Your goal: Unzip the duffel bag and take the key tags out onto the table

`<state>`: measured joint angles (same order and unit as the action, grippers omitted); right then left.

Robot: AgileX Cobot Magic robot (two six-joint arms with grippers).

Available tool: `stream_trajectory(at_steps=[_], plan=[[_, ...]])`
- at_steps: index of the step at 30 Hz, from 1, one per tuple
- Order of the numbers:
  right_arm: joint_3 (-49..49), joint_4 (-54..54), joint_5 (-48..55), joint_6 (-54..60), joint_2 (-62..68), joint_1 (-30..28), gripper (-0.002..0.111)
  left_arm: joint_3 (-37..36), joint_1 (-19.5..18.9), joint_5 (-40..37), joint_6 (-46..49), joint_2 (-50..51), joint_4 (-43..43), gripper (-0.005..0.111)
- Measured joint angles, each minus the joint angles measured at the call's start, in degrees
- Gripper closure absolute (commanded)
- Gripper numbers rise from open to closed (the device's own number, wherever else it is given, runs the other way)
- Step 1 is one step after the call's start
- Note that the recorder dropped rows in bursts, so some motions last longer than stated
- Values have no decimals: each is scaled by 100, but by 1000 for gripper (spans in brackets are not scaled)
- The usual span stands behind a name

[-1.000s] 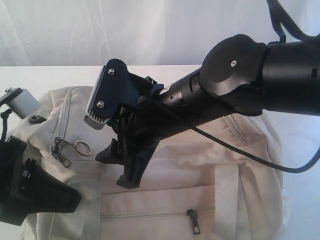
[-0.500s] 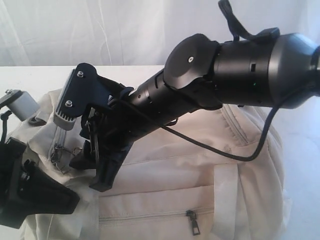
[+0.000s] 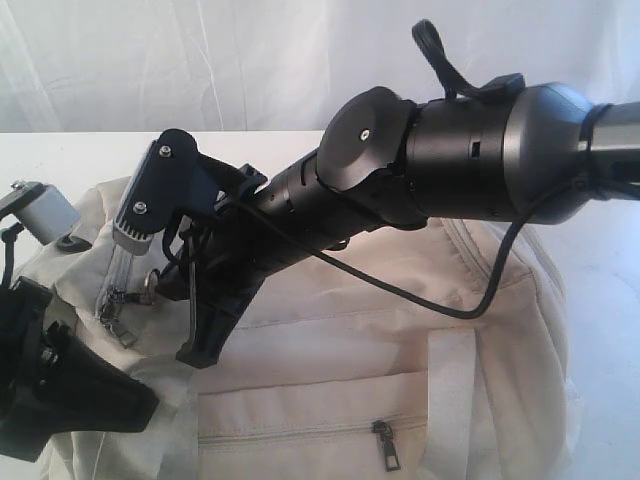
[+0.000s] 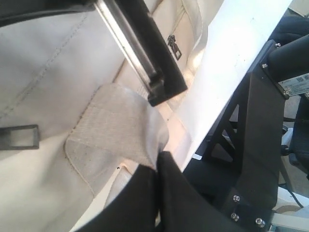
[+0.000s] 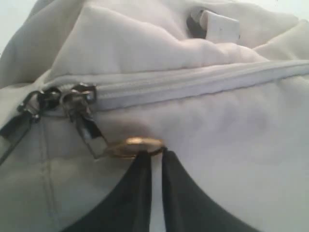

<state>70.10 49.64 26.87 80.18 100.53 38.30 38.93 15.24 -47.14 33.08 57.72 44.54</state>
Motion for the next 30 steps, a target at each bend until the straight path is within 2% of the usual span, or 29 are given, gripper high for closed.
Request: stream_trajectory(at_steps=[11,13,17,19,24,30], plan=[[0,-34,0,0,-52,0,106,0,0,-5,13,0,0,107],[0,-62,13,0,-134,0,98,0,0,-5,13,0,0,107],[0,-99,183,176,-227,0,61,0,0,-5,13,0,0,107],[0,-111,359,471,-227,0,52,0,0,-5,13,0,0,107],[0,-122,558,982,-144,0,53,0,0,-5,13,0,-11,107],[0,-80,568,1045,-116,0,56,0,0,-5,13,0,-10,107]])
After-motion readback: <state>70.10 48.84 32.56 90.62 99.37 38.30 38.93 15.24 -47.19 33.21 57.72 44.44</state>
